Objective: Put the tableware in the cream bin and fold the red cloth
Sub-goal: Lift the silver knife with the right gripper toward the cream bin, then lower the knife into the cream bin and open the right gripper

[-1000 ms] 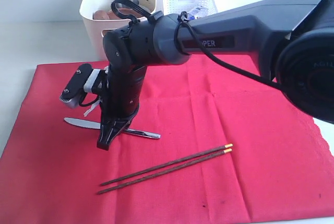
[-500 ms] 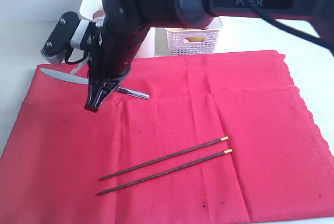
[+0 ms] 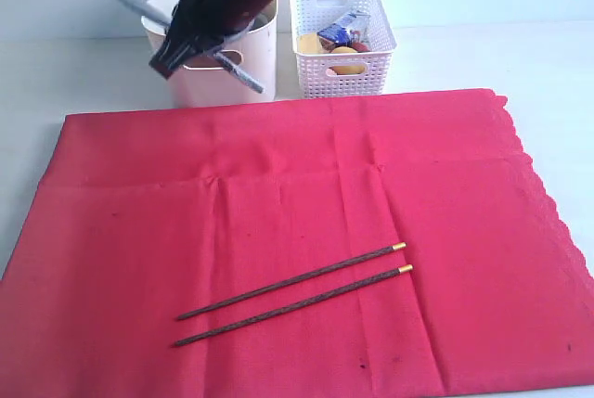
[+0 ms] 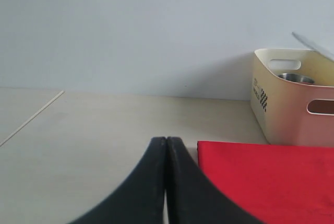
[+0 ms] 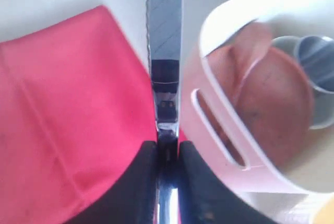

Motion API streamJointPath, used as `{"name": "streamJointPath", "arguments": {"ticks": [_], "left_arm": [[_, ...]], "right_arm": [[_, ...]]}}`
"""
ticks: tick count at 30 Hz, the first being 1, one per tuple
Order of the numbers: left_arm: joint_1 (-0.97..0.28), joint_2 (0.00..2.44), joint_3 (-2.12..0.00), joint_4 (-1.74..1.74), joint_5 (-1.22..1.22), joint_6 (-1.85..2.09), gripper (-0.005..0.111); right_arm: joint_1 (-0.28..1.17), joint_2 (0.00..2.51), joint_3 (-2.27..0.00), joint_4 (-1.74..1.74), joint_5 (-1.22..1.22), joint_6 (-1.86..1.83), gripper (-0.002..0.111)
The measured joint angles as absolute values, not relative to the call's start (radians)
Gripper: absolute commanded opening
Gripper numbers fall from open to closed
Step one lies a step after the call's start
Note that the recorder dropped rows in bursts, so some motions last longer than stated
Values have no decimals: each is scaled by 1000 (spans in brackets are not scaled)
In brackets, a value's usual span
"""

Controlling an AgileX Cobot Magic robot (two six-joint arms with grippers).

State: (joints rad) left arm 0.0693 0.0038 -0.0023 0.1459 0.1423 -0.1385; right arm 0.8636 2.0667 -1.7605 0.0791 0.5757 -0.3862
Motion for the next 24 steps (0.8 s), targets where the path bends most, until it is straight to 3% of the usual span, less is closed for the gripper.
{"name": "streamJointPath", "arguments": {"ticks": [13,24], "left_arm": [[69,4,-2,146,142,-138,0],[69,4,-2,146,142,-138,0]], "right_arm": [[786,2204,-1937,213,400,-322,0],[776,2276,-2113,258,395,-291,0]]}}
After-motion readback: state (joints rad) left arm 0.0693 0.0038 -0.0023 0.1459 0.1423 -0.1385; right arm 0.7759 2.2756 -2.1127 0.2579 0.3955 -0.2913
